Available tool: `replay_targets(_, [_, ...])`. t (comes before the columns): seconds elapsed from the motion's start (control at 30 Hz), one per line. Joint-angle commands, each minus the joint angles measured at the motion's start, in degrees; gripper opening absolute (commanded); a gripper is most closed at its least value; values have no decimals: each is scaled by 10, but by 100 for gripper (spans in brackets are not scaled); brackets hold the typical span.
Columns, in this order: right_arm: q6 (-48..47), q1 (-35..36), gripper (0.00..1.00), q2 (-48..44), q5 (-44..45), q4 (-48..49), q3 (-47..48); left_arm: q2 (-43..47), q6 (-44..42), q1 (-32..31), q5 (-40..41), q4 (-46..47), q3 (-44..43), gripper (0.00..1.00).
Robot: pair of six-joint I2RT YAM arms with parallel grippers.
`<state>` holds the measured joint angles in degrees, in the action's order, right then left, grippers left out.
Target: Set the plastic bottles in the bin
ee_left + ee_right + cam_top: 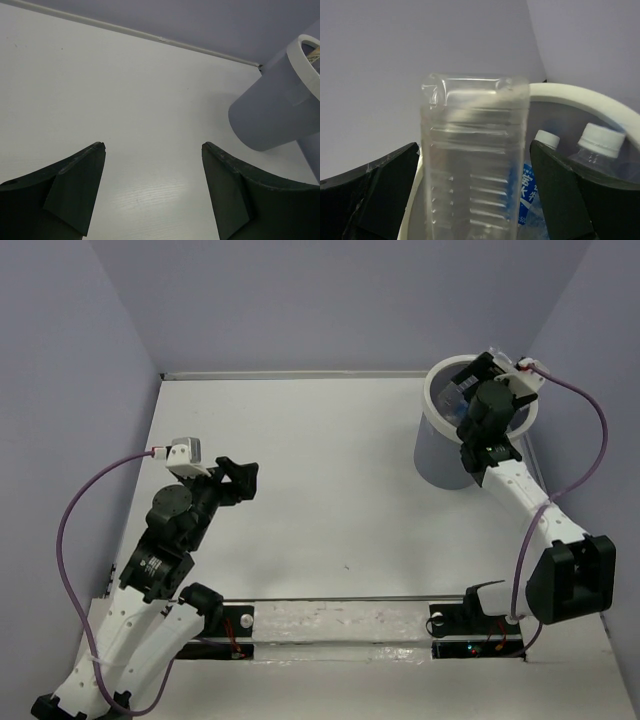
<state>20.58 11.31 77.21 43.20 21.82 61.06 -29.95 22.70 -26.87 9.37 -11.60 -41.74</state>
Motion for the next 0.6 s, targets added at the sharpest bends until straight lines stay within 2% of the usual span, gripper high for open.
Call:
replay_targets(0.0, [-3,-2,100,-59,28,-10,25,-6,-13,8,-10,32,2,87])
replay_targets(0.27, [-10,-2,100,-122,15,-94,38,-5,-13,18,-9,32,3,87])
replay_targets(0.4, [9,-2,100,-195,-80,-135,25,-2,-15,20,-11,34,3,88])
replay_targets(0.47, [22,-2,100,-215,-196,-186,31,1,-19,21,-14,36,1,88])
replay_targets(0.5, [32,-2,100,-235,-302,-201,31,9,-20,22,-17,38,1,88])
replay_targets(0.53, [33,-2,100,-246,-365,-210,27,14,-21,22,-21,41,2,89])
replay_targets(0.57, [42,-2,100,-257,-493,-214,21,30,-24,23,-26,46,3,91])
